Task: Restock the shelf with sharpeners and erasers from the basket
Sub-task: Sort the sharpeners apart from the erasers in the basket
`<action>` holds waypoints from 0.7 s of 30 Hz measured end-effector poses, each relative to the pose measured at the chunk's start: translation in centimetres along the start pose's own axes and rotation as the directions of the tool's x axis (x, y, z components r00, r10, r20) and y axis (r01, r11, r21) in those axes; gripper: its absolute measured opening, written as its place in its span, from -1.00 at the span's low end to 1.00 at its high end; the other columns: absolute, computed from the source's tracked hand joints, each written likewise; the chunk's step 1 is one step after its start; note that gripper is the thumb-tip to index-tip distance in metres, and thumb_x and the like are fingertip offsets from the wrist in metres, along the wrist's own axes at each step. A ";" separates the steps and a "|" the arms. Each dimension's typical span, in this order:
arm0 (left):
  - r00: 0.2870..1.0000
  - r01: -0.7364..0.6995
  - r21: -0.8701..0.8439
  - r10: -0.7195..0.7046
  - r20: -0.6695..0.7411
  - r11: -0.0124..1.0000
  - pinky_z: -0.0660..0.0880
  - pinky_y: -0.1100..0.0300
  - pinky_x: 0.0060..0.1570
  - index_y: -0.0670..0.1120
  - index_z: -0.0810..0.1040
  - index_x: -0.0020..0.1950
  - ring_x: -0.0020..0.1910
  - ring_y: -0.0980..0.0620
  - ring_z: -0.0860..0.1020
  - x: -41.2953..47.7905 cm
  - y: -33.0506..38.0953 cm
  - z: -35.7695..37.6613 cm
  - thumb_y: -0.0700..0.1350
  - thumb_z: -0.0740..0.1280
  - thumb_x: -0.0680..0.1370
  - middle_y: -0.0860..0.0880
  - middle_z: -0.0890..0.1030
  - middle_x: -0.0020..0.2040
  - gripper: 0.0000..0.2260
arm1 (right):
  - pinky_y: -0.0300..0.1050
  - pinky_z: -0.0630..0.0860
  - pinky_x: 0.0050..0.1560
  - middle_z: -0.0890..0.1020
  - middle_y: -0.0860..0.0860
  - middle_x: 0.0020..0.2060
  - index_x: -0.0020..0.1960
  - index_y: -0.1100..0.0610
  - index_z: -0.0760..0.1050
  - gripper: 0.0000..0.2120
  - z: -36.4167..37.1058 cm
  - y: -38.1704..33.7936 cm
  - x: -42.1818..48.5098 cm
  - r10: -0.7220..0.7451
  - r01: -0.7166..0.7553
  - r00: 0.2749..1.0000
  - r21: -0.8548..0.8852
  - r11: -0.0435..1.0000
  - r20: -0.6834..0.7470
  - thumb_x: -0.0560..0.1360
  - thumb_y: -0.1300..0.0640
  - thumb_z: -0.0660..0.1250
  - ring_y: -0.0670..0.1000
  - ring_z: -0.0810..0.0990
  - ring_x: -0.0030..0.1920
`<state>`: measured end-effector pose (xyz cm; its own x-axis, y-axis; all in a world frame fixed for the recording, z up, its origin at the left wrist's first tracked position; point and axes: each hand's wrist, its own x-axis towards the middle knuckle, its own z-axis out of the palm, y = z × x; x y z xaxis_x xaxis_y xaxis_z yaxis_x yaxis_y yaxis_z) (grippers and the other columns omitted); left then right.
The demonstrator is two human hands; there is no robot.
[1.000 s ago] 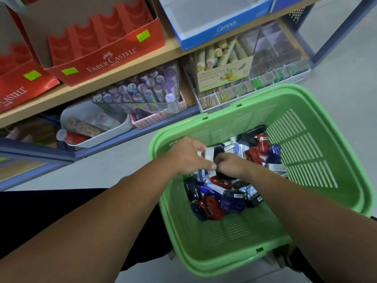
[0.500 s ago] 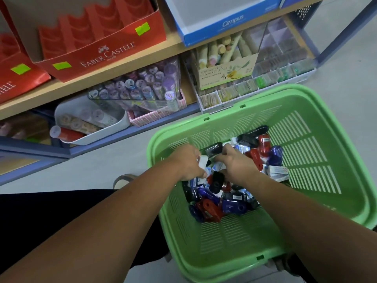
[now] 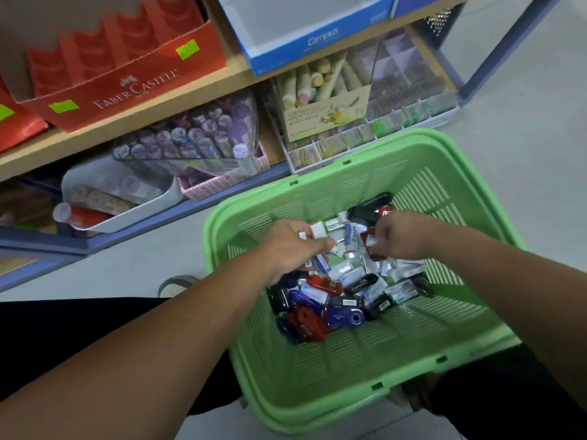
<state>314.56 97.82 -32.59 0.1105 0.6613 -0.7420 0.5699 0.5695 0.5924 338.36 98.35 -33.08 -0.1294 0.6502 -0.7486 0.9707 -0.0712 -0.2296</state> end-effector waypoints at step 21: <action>1.000 -0.014 0.253 0.019 -0.020 0.967 0.63 0.16 0.04 -0.19 0.66 0.17 -0.01 -0.05 0.64 0.6 -1.6 2.8 -0.37 0.33 0.58 -0.13 0.67 0.08 -0.78 | 0.02 0.59 0.18 0.67 0.12 0.11 0.18 0.14 0.59 -0.76 1.8 -2.4 -1.3 0.006 0.031 0.993 0.308 0.951 -0.117 0.61 0.03 0.34 0.11 0.62 0.09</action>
<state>315.97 95.90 -34.85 0.1053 0.6815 -0.7242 0.7560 0.4182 0.5036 335.88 96.33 -32.70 -0.0994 0.7337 -0.6722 0.8564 -0.2810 -0.4332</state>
